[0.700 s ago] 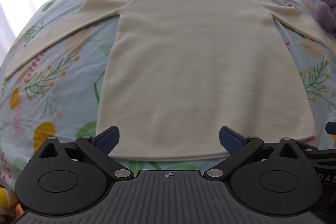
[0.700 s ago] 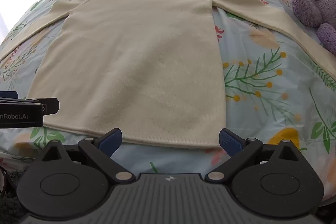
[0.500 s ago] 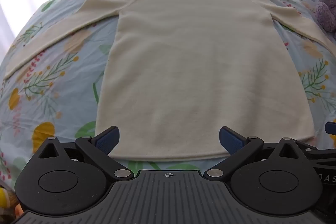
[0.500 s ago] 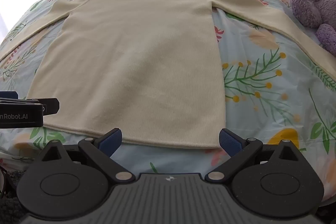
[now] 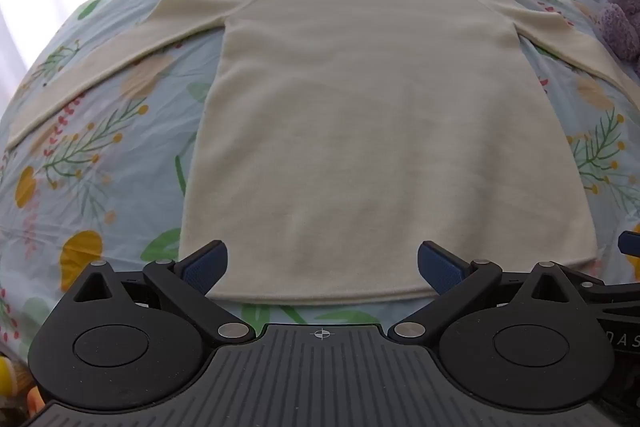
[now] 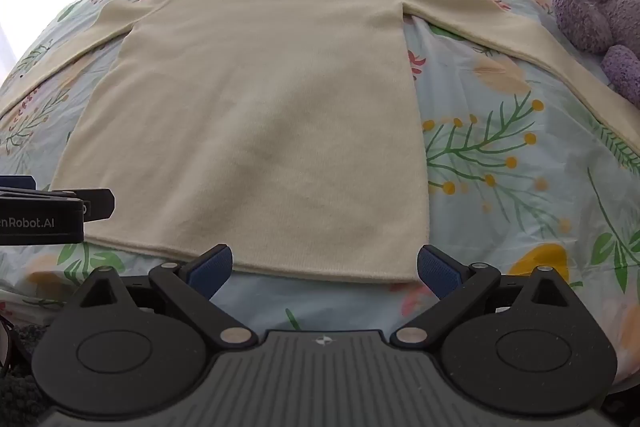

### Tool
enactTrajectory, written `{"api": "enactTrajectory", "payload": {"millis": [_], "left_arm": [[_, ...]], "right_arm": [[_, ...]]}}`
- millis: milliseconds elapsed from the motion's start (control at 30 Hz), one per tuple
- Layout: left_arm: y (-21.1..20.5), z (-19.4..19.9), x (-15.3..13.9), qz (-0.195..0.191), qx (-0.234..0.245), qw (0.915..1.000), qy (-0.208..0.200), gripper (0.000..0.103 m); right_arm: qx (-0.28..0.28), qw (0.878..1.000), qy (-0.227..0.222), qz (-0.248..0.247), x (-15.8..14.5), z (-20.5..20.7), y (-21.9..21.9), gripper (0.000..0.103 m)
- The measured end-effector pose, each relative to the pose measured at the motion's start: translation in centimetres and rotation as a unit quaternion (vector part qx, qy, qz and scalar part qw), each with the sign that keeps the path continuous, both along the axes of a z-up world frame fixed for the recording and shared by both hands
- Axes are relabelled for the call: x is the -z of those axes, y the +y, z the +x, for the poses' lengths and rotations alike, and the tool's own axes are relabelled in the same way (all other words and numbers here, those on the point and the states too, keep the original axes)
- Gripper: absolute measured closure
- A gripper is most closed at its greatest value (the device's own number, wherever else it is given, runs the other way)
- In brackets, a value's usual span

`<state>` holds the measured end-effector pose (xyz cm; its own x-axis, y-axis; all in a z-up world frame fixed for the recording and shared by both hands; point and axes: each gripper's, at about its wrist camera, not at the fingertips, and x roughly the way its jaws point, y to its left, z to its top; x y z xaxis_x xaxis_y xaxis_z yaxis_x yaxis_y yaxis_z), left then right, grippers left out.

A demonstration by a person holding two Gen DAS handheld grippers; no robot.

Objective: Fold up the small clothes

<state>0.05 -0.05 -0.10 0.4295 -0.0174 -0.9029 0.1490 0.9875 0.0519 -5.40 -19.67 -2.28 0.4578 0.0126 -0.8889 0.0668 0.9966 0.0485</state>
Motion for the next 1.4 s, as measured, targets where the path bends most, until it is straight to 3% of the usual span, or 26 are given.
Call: {"api": "enactTrajectory", "payload": {"millis": [1400], "left_arm": [[-0.41, 0.04, -0.10, -0.005, 0.006, 1.0000, 0.005, 0.000]], "right_arm": [[0.000, 1.000, -0.003, 0.003, -0.09, 0.26, -0.18, 0.004]]}}
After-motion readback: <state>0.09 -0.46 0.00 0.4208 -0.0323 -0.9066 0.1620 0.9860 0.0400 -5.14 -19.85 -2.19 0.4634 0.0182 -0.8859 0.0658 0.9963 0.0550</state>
